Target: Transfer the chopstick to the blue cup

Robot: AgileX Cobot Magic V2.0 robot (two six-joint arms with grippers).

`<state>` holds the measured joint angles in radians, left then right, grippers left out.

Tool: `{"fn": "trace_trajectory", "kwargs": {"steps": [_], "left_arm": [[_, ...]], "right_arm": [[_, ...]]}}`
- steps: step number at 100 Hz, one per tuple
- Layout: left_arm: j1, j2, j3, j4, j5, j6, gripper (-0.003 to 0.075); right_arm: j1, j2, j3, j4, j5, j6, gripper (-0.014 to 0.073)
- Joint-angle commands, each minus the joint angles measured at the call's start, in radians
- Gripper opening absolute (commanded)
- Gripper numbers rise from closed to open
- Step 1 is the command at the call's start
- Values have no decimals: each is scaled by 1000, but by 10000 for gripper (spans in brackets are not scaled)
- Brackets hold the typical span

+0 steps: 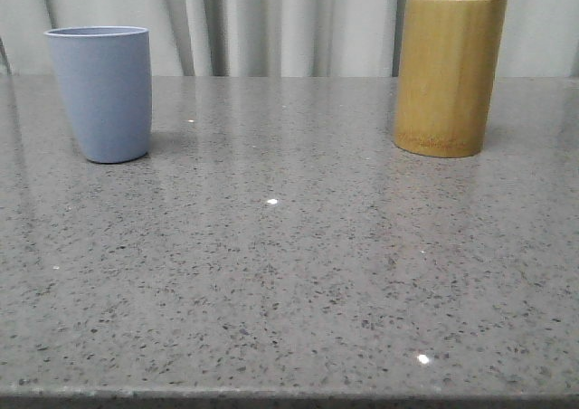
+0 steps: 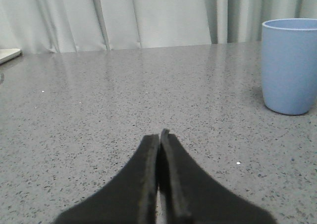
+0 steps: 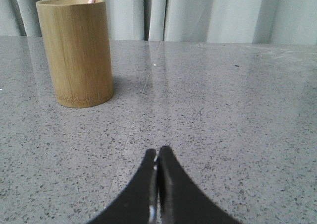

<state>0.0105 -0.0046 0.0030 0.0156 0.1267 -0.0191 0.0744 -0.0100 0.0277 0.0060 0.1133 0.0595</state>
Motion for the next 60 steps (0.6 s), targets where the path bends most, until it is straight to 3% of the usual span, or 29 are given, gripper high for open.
{"fn": "trace_trajectory", "kwargs": {"steps": [1, 36, 60], "left_arm": [[2, -35, 8, -8, -107, -2, -19], [6, -33, -4, -35, -222, -2, -19], [6, 34, -162, -51, -85, -2, -19]], "right_arm": [[-5, -21, 1, -6, -90, -1, -60], [-6, -21, -10, -6, -203, -1, -60], [-6, 4, -163, -6, -18, -1, -60]]}}
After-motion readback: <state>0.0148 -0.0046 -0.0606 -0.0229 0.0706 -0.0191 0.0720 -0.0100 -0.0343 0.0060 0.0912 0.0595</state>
